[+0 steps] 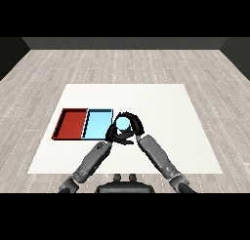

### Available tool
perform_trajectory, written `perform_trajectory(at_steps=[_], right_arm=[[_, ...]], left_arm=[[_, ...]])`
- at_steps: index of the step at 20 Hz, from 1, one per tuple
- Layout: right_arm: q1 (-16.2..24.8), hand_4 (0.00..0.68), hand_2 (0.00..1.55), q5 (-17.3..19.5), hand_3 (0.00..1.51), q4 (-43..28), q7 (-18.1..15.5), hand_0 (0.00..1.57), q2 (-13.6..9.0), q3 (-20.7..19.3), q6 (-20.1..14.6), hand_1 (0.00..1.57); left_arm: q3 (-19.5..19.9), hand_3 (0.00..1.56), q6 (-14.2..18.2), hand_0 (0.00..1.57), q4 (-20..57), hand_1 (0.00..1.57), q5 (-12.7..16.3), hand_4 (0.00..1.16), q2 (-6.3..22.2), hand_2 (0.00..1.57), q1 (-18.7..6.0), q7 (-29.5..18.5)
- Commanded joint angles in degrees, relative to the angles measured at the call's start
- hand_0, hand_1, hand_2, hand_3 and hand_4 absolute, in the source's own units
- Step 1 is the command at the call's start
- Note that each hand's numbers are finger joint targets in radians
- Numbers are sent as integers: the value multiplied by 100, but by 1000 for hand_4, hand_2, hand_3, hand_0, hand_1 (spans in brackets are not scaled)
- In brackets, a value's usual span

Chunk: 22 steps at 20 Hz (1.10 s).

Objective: Pick the blue can and put it in the blue box

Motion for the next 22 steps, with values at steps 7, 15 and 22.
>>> perform_trajectory(at_steps=[7, 15, 22], right_arm=[[-307, 595, 1457, -473, 1391, 453, -385, 1450, 0, 592, -206, 1450], [-221, 591, 1455, -598, 1394, 606, -661, 1455, -5, 1221, -625, 1455], [-389, 600, 1454, -861, 1393, 183, -253, 1438, -6, 1292, -750, 1438]], left_arm=[[-523, 406, 1420, 449, 222, 449, -954, 277, -26, 560, -341, 416], [-152, 0, 1340, 0, 271, 0, -725, 706, -11, 66, -504, 124], [-421, 636, 1535, 732, 370, 732, -371, 671, -18, 822, -364, -25]])
